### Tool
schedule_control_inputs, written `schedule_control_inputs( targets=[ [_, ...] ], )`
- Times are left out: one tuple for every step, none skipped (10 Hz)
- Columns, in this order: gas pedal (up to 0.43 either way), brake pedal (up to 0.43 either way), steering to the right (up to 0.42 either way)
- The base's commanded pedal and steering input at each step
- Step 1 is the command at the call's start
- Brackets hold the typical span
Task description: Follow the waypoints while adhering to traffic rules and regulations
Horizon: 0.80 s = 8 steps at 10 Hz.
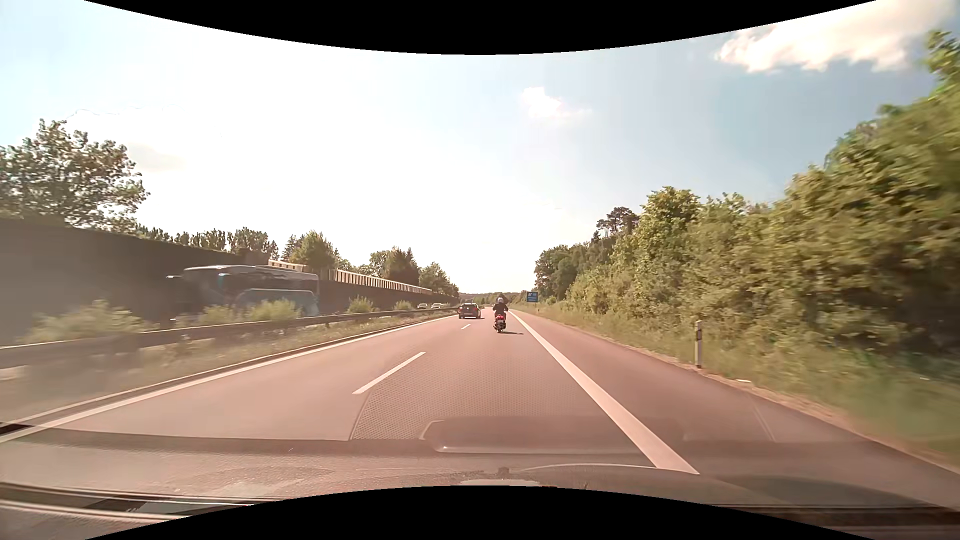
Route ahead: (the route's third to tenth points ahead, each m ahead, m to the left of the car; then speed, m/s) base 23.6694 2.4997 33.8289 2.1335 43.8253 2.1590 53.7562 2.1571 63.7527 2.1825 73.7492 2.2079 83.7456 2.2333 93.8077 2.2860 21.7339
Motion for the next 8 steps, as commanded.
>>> schedule_control_inputs(
  targets=[
    [0.240, 0.012, -0.002],
    [0.240, 0.012, -0.002],
    [0.228, 0.012, -0.003],
    [0.228, 0.012, -0.001],
    [0.220, 0.012, -0.001],
    [0.197, 0.006, -0.001],
    [0.197, 0.012, 0.000],
    [0.197, 0.012, 0.000]
  ],
)
